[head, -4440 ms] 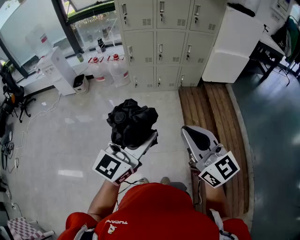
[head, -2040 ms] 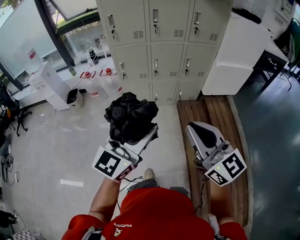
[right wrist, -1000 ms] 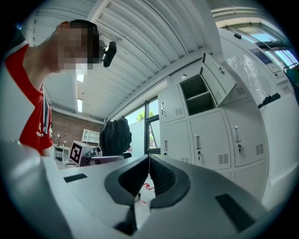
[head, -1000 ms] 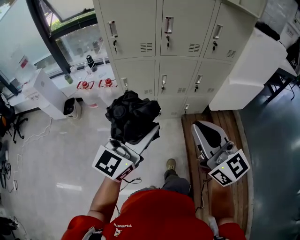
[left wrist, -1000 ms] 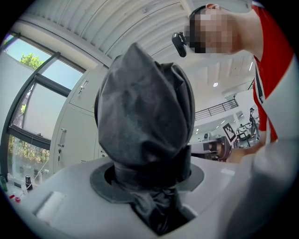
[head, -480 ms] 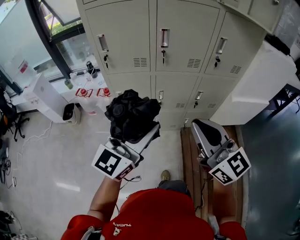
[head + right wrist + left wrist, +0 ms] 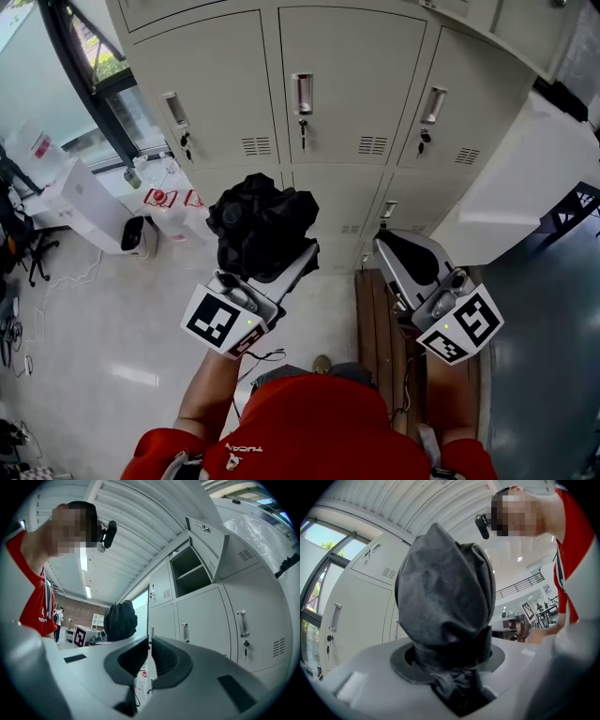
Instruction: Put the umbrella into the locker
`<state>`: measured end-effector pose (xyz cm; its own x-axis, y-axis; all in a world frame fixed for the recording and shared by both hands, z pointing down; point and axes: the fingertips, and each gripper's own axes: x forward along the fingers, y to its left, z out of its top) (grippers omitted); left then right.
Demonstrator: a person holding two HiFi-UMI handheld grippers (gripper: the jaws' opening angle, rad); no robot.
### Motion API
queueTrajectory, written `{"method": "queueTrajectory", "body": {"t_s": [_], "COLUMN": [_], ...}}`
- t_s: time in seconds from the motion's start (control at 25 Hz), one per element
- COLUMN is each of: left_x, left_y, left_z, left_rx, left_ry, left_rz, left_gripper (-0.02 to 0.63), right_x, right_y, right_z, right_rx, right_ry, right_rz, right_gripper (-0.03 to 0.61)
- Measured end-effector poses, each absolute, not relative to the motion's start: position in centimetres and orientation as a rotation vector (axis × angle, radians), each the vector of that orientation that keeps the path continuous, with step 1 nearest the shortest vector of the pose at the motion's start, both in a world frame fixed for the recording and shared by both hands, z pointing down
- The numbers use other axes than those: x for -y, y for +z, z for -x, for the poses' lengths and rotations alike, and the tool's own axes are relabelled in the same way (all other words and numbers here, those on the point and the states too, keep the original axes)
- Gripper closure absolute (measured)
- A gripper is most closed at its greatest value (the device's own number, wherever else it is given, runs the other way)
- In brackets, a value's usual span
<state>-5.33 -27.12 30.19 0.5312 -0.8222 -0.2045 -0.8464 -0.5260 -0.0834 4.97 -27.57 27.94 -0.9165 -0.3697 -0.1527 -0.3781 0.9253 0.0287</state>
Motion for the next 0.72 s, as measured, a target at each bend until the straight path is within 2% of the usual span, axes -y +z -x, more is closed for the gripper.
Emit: {"method": "queueTrajectory", "body": {"t_s": [0.4, 0.48, 0.6, 0.72], "left_x": [30.2, 30.6, 31.3, 31.9], "left_y": [29.8, 29.6, 29.0, 28.6], "left_z": [4.9, 5.2, 5.6, 5.6], "left_rx": [-1.403, -1.387, -1.361, -1.324], "left_ry": [0.169, 0.158, 0.149, 0.128], "left_rz": [2.608, 2.616, 2.627, 2.627], "left_gripper": [0.403, 0.403, 0.403, 0.403], "right_x": [30.9, 31.1, 31.2, 31.3], "right_y": [25.9, 25.5, 24.7, 23.6], "right_z": [-4.4, -3.8, -2.9, -1.7], "right_rx": [-2.902, -2.901, -2.908, -2.914], "right_ry": [0.052, 0.05, 0.063, 0.071], "right_rz": [0.485, 0.481, 0.464, 0.412], "right_gripper": [0.569, 0.55, 0.489, 0.466]}}
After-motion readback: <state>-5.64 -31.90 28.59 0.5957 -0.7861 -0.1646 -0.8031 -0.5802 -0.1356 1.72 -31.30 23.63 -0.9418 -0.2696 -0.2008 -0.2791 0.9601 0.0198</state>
